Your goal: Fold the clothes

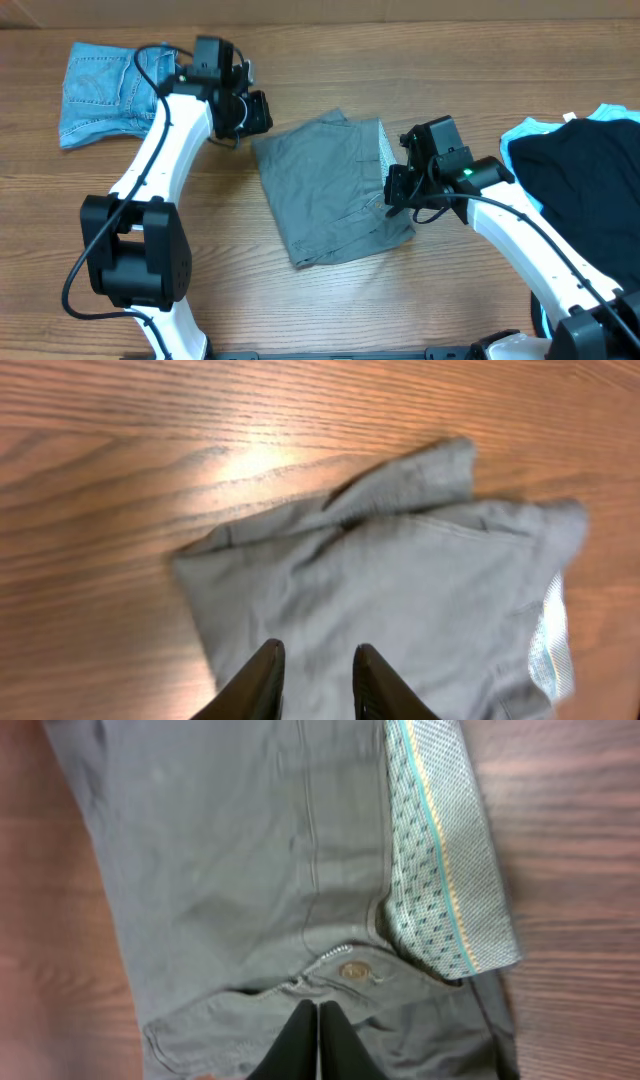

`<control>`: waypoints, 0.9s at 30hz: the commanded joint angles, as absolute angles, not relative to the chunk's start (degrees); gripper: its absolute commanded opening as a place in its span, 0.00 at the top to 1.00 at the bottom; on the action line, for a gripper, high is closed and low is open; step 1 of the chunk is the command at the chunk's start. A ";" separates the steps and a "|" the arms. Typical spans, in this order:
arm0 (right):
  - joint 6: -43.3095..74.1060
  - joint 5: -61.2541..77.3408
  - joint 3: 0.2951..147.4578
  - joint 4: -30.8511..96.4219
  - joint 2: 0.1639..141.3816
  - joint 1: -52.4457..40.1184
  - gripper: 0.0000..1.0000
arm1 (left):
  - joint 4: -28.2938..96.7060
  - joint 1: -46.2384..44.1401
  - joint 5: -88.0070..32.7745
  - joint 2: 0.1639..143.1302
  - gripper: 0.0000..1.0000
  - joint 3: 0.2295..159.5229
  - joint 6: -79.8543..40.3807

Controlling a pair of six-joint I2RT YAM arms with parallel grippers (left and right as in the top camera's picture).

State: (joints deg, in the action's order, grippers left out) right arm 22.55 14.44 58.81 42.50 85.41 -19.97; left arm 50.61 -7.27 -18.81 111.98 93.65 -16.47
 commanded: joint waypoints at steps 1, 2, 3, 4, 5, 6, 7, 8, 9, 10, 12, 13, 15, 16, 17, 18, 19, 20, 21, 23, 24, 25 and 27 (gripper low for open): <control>22.96 11.35 58.89 40.73 85.47 -18.85 0.86 | 58.96 -7.35 -14.59 111.63 0.73 100.95 -9.74; 22.98 11.38 58.89 39.99 85.62 -18.24 0.84 | 61.93 -7.35 -13.39 111.63 0.73 102.52 -9.30; 22.96 11.40 58.89 39.33 85.76 -17.69 0.83 | 64.23 -7.35 -12.62 111.63 0.73 103.61 -8.95; 22.90 11.38 58.89 38.59 85.91 -17.04 0.79 | 66.46 -7.40 -11.68 111.63 0.73 104.40 -8.99; 22.72 11.35 58.89 38.02 86.04 -16.40 0.78 | 68.62 -7.46 -10.90 111.63 0.73 104.81 -8.97; 22.52 11.38 58.89 37.26 86.26 -15.38 0.77 | 70.87 -7.60 -10.09 111.63 0.73 104.77 -8.99; 22.48 11.38 58.89 36.64 86.52 -14.70 0.76 | 72.16 -7.70 -9.85 111.66 0.72 104.51 -9.02; 22.31 11.38 58.89 36.05 86.96 -13.87 0.76 | 72.84 -7.84 -9.89 111.68 0.70 103.53 -9.23; 22.31 11.38 58.89 35.62 87.53 -13.32 0.76 | 73.01 -7.92 -9.91 111.68 0.68 102.78 -9.45; 22.31 11.60 58.89 35.18 88.14 -12.93 0.75 | 72.97 -8.03 -10.07 111.74 0.67 101.75 -9.52; 22.33 11.92 58.89 34.46 89.97 -12.67 0.75 | 72.38 -8.40 -10.11 111.77 0.65 99.09 -10.28; 22.33 12.12 58.89 34.24 91.07 -12.67 0.75 | 71.79 -8.71 -10.15 111.77 0.65 97.14 -10.74; 22.31 12.97 58.89 33.82 93.54 -12.67 0.75 | 70.41 -9.39 -10.76 111.77 0.65 93.41 -12.38; 22.31 13.41 58.89 33.65 95.00 -12.67 0.75 | 69.25 -9.87 -11.81 111.77 0.67 90.94 -12.93; 22.31 13.74 58.89 33.43 96.36 -12.67 0.75 | 67.92 -10.33 -12.95 111.77 0.71 88.68 -12.91; 22.31 14.09 58.89 33.21 97.89 -12.67 0.76 | 65.80 -10.92 -14.11 111.77 0.73 85.95 -12.95; 22.33 14.22 58.89 33.06 99.22 -12.67 0.76 | 63.37 -11.49 -15.05 111.77 0.76 83.44 -13.32; 22.33 14.20 58.89 33.01 101.27 -12.67 0.80 | 59.02 -12.40 -16.08 111.77 0.83 79.83 -14.28; 22.33 14.17 58.89 33.08 102.69 -12.67 0.82 | 55.83 -13.04 -16.45 111.77 0.85 77.43 -14.37; 22.37 14.17 58.89 33.87 104.68 -12.67 0.86 | 50.43 -14.09 -16.16 111.77 0.90 73.52 -14.55; 22.68 14.15 58.89 35.03 105.27 -12.67 0.87 | 47.79 -14.44 -15.88 111.77 0.91 71.79 -15.33; 22.87 14.20 58.89 36.29 105.51 -12.67 0.89 | 45.41 -14.61 -15.90 111.79 0.92 70.41 -15.94; 24.53 13.96 58.89 40.25 105.51 -12.69 0.91 | 40.27 -14.66 -15.44 111.94 0.94 68.18 -16.86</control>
